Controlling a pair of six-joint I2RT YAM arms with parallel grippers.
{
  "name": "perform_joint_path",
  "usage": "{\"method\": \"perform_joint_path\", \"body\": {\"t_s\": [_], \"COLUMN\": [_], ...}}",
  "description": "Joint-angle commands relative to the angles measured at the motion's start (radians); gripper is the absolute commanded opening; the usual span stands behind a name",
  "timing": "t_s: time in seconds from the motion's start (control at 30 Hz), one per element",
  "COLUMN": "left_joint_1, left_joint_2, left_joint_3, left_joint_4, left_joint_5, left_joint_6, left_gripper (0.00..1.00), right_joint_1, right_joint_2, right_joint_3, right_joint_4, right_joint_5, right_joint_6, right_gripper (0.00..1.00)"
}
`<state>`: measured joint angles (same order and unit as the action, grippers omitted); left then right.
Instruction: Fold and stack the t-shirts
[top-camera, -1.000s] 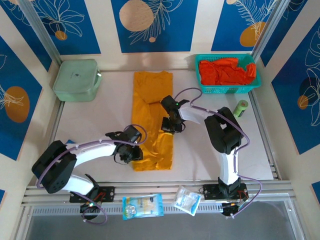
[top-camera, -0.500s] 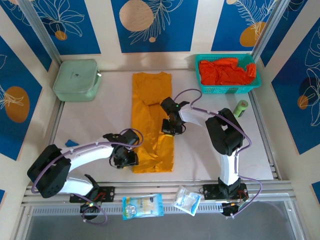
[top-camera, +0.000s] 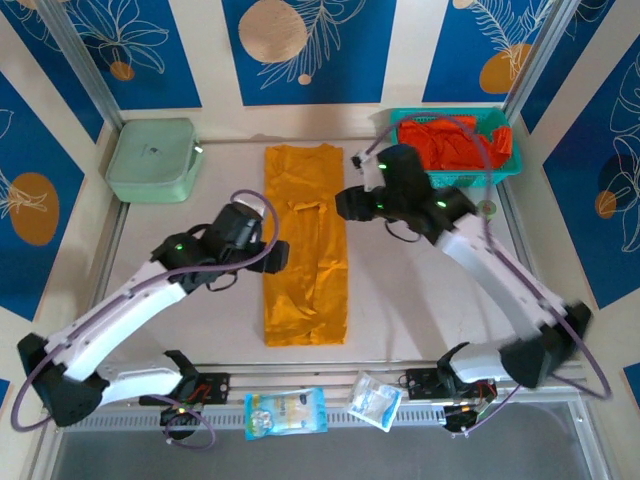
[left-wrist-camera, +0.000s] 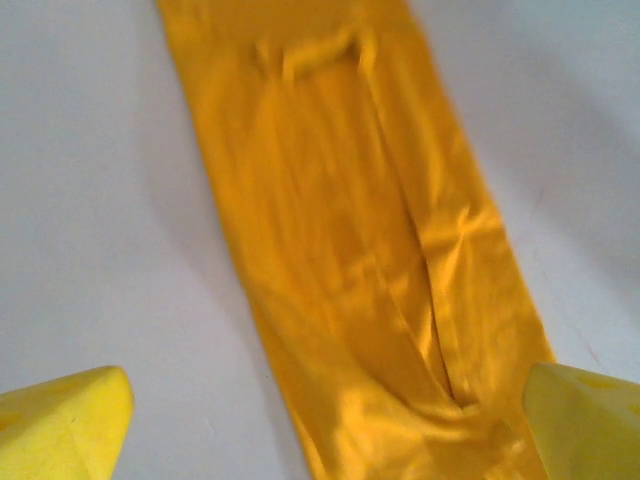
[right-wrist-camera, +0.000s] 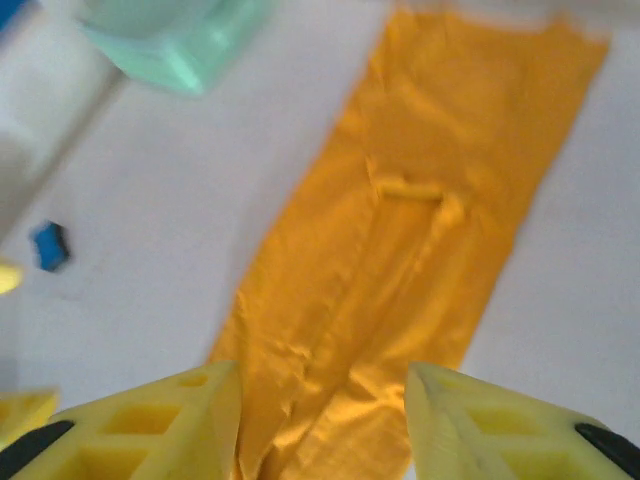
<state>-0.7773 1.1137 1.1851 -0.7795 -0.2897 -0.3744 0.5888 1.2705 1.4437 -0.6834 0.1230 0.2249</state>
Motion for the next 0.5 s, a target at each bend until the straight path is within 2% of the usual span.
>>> {"method": "perform_joint_path", "body": {"t_s": [0.0, 0.07, 0.1, 0.23, 0.3, 0.37, 0.43, 0.47], "left_joint_1": [-0.004, -0.004, -0.003, -0.005, -0.005, -0.006, -0.009, -0.011], "left_joint_2": [-0.056, -0.085, -0.099, -0.175, -0.221, -0.277, -0.319, -0.33], "left_joint_3": [0.047, 0.066, 0.068, 0.016, -0.038, -0.097, -0.143, -0.161], "left_joint_4": [0.175, 0.254, 0.28, 0.304, 0.273, 0.172, 0.081, 0.047], "left_joint_5": [-0.061, -0.01, 0.028, 0.234, 0.315, 0.423, 0.479, 0.484], "left_joint_6": [0.385, 0.503, 0.563, 0.885, 1.056, 1.286, 1.44, 1.466], "left_gripper": [0.99, 1.0, 0.98, 0.94, 0.95, 0.92, 0.91, 0.92], "right_joint_1": [-0.001, 0.018, 0.035, 0.108, 0.172, 0.244, 0.283, 0.289], "right_joint_2": [-0.11, -0.199, -0.231, -0.362, -0.419, -0.473, -0.498, -0.495], "right_joint_3": [-0.042, -0.097, -0.125, -0.273, -0.343, -0.426, -0.48, -0.493], "right_joint_4": [-0.019, -0.044, -0.05, -0.103, -0.175, -0.22, -0.242, -0.276], "right_joint_5": [-0.044, -0.096, -0.079, -0.089, -0.115, -0.097, -0.066, -0.072], "right_joint_6": [-0.268, -0.445, -0.493, -0.764, -0.955, -1.117, -1.175, -1.206], "right_gripper": [0.57, 0.57, 0.58, 0.59, 0.58, 0.58, 0.6, 0.6]}}
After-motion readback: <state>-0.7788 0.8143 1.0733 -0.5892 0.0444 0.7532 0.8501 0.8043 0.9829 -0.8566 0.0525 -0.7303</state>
